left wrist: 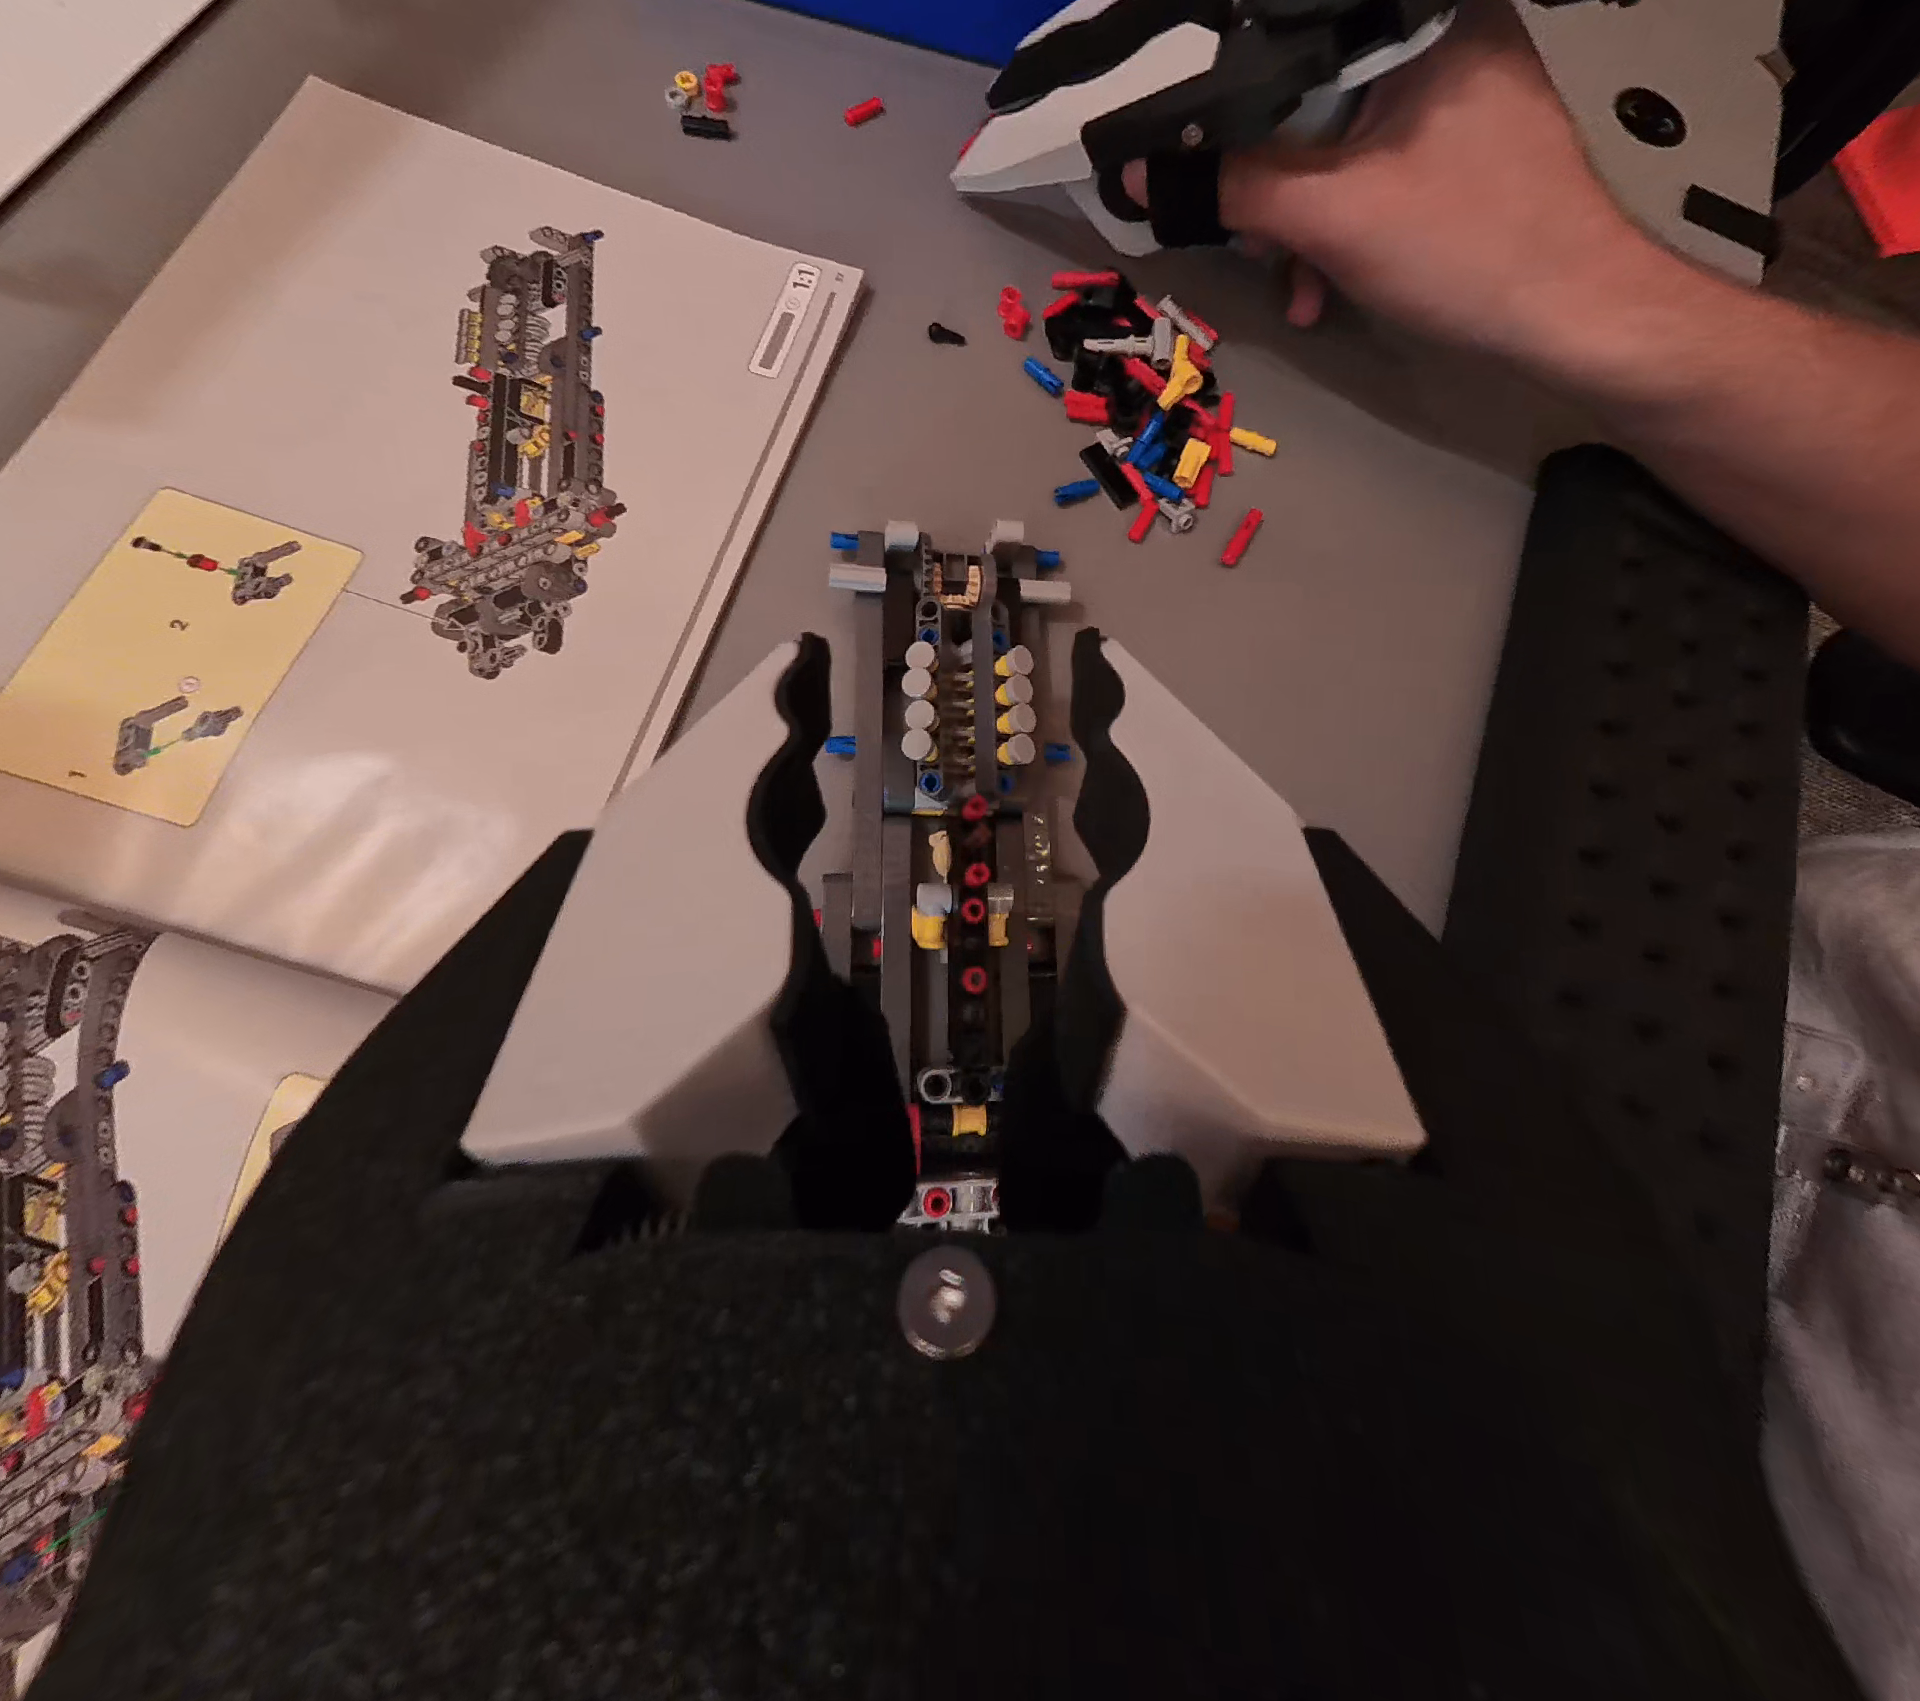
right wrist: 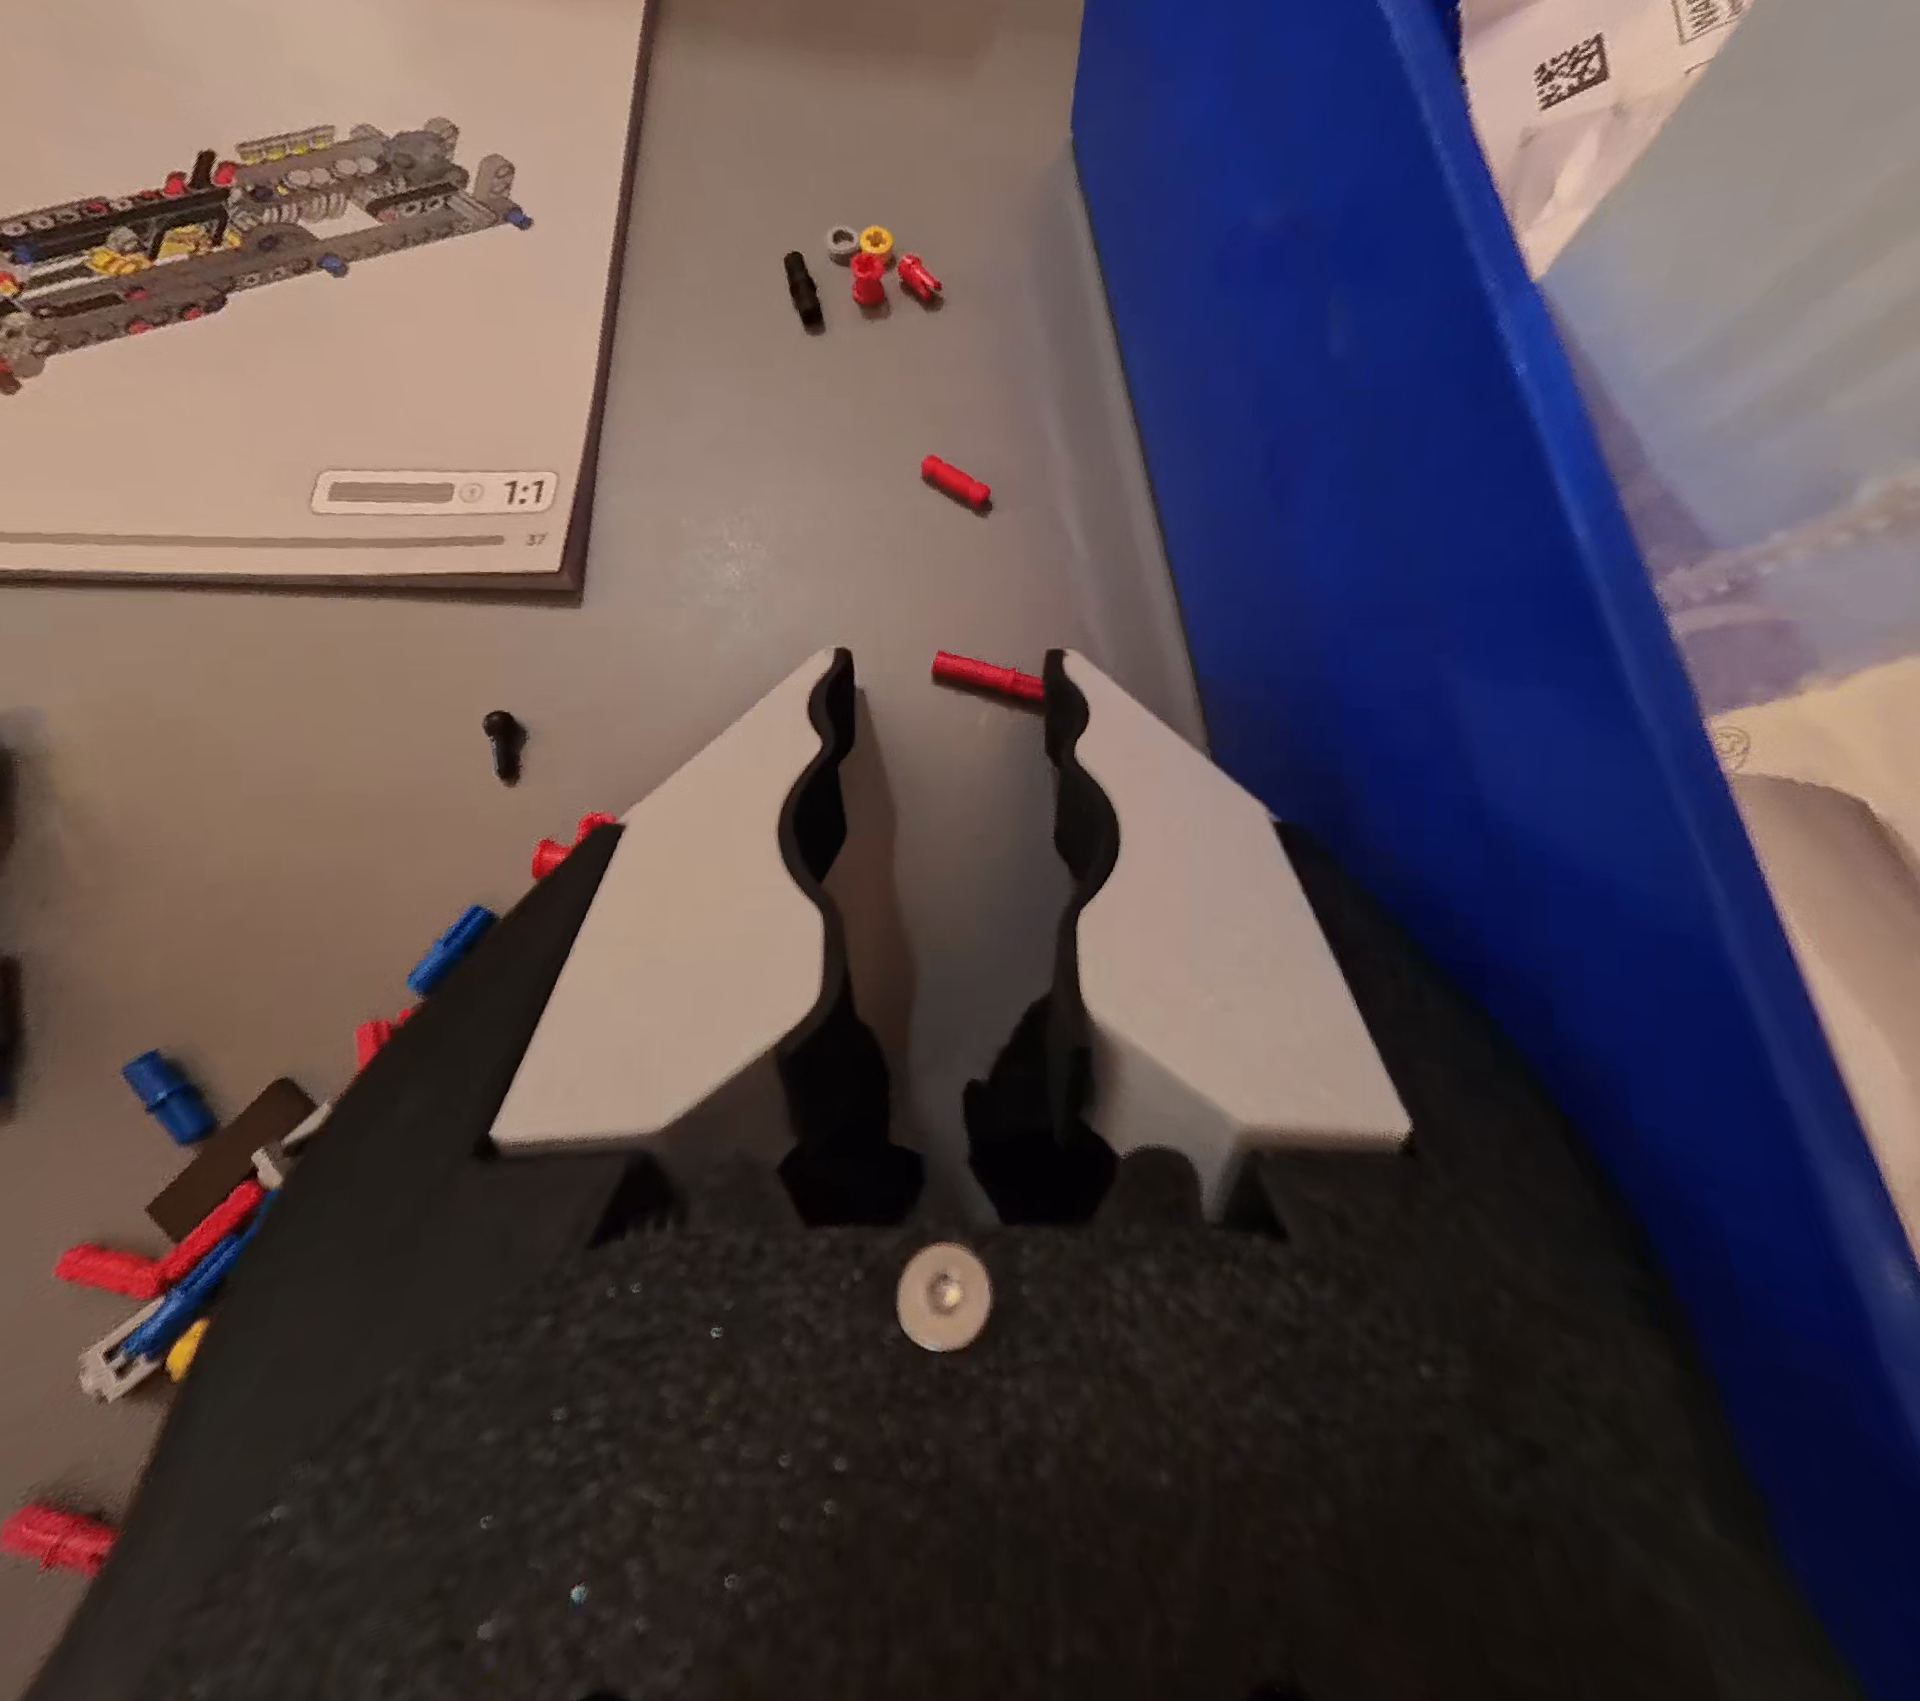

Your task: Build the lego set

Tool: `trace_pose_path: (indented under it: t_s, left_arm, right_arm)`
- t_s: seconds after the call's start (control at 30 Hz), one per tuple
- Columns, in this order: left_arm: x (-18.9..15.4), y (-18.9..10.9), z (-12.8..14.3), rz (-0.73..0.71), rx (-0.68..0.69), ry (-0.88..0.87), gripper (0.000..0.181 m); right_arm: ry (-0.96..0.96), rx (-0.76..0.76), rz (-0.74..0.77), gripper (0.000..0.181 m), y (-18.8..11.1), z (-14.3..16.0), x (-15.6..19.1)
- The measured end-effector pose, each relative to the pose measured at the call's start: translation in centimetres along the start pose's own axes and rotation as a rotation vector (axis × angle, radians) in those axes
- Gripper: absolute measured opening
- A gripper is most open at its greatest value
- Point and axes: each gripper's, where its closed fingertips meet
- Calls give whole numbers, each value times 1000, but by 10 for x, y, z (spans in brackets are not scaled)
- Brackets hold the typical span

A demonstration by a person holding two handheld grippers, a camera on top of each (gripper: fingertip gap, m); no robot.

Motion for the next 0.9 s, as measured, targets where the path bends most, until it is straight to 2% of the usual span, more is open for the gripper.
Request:
trace_pose_path:
  t_s: [0.17, 0.27, 0.4, 0.53, 0.6, 0.73, 0.8, 0.9]
  left_arm:
    - [-2, 4, 8, 17, 22, 22, 44]
    - [-2, 7, 12, 22, 31, 12, 43]
    - [-1, 8, 12, 18, 36, 5, 42]
    - [-1, 8, 11, 11, 38, 6, 42]
    - [-2, 8, 12, 8, 42, 5, 42]
    - [-5, 12, 14, 18, 51, 0, 42]
    - [-7, 15, 14, 21, 60, 0, 42]
    - [-11, 16, 14, 20, 65, 15, 41]
  right_arm:
    - [7, 24, 9, 32, 4, 3, -4]
    - [5, 32, -11, 10, 2, 6, -1]
    - [-23, 49, -8, 3, -4, 11, 1]
    - [-72, 73, -53, 3, -25, 23, 13]
    - [-83, 85, -126, 3, -38, 32, 27]
    - [-38, 99, -170, 3, -50, 47, 34]
    - [-44, 61, -165, 6, -51, 43, 34]
    - [-103, -85, -155, 23, -46, 13, 38]
Point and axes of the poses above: each gripper's, where its closed fingertips meet, y out along the fingers, z out of its underside, x = y × z across the jaws, and after that the axes turned 2 degrees about -z, right-handed
